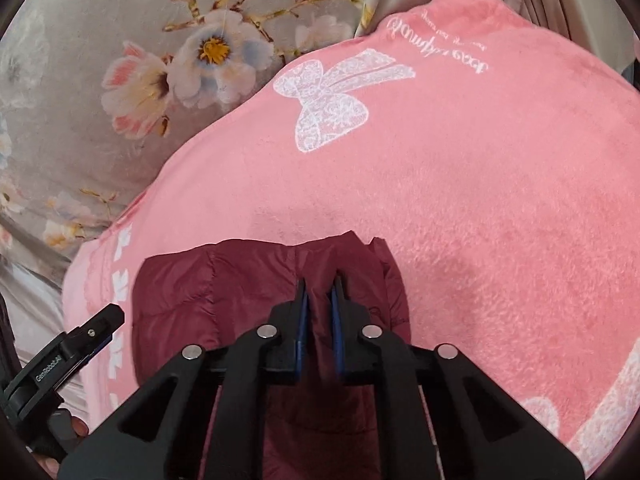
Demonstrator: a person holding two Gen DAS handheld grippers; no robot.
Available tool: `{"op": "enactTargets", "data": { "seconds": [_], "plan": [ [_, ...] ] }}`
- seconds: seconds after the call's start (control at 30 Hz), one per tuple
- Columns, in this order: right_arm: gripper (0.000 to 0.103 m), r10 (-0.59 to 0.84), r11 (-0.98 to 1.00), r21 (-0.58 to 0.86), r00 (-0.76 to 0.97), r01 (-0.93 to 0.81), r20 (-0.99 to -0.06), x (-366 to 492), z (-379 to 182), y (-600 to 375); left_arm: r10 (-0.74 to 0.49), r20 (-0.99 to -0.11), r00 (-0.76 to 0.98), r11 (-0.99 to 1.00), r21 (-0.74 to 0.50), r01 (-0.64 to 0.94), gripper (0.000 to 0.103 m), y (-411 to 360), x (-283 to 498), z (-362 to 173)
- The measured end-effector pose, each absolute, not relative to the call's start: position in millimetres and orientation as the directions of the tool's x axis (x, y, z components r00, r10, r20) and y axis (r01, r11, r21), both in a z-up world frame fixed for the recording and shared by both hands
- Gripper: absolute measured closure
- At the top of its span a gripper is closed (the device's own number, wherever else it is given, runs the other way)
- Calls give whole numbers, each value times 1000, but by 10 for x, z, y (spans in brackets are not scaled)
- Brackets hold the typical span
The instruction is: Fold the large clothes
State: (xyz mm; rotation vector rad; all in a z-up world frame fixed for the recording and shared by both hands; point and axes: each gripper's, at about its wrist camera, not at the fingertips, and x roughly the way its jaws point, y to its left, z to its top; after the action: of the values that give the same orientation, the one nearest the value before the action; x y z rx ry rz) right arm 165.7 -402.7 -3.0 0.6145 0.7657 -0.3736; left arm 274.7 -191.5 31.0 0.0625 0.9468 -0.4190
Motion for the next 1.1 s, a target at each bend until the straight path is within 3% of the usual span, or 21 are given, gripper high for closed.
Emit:
{"op": "enactTargets", "data": {
  "seconds": [0.17, 0.33, 0.53, 1.1],
  "plan": [
    [95, -159, 804, 276, 638, 526, -753, 1734, -199, -3973, -283, -814, 508, 920, -81, 383, 35, -2060, 2780, 4],
    [95, -152, 810, 273, 634, 519, -758, 1764, -412, -3994, -256, -800, 543, 922, -34, 385, 20, -2137, 2768, -160],
    [94, -161, 821, 259, 642, 508, -750, 1794, -524, -3984, -246, -792, 559, 926, -21, 378, 12, -2187, 2803, -275],
    [94, -192, 840, 223, 655, 495, -731, 1877, -606, -3956, -207, -739, 641, 937, 38, 346, 5, -2308, 2790, -471]
  ]
}}
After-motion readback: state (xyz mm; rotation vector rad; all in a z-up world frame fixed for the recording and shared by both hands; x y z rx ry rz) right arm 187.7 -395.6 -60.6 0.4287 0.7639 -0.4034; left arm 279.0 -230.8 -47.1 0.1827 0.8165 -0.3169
